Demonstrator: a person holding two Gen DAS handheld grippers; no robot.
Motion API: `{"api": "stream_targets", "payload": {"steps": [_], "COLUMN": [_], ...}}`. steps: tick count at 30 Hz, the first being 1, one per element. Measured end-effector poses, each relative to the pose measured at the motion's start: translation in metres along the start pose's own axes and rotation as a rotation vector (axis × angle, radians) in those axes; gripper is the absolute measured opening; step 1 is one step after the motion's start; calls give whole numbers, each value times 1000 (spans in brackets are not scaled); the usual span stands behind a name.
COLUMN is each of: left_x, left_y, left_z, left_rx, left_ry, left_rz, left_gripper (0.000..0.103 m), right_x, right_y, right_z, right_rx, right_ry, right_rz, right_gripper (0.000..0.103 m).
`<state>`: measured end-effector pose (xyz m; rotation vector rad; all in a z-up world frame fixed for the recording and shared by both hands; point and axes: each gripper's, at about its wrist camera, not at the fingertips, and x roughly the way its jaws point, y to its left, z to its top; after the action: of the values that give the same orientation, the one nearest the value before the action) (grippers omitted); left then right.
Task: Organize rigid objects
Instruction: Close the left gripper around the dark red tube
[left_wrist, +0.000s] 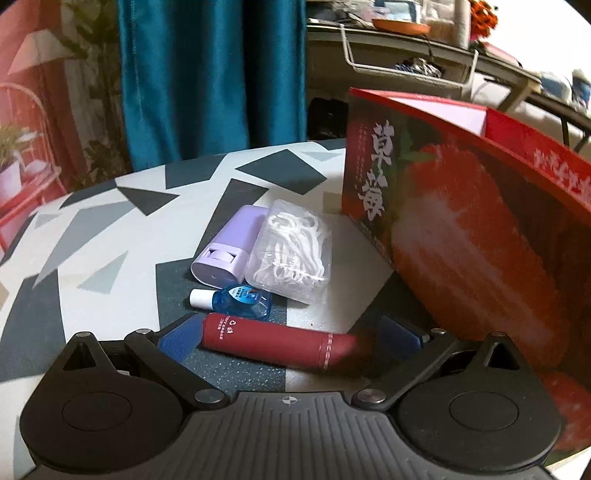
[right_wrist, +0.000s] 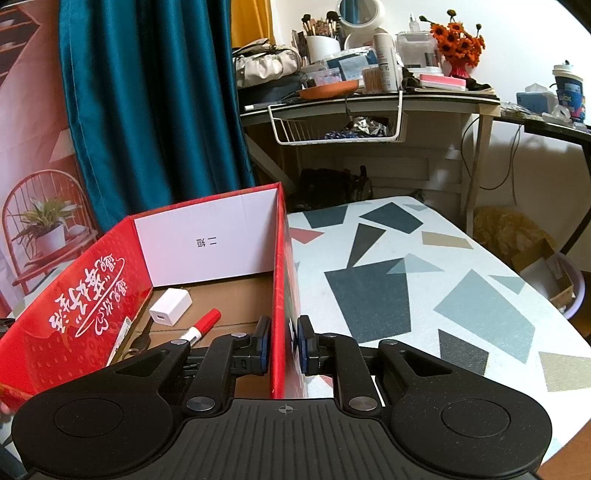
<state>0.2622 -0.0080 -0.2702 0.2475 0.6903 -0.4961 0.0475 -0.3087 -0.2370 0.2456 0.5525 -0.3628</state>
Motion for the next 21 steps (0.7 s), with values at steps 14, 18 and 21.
{"api": "stream_targets", "payload": {"steps": [14, 18, 21], "left_x": [-3, -14, -27], "left_y": [6, 8, 8], "left_z": [-8, -7, -13], "left_rx": [-10, -50, -75], "left_ry": [28, 58, 82], "left_rz": [4, -12, -36], "left_gripper": [103, 103, 103], "right_x": [1, 0, 0], "right_y": [1, 0, 0], "right_z": [0, 0, 0], "right_rx": [3, 3, 3], "right_ry": [-1, -1, -2], "right_rz": [0, 1, 1], "right_gripper": [16, 16, 16]}}
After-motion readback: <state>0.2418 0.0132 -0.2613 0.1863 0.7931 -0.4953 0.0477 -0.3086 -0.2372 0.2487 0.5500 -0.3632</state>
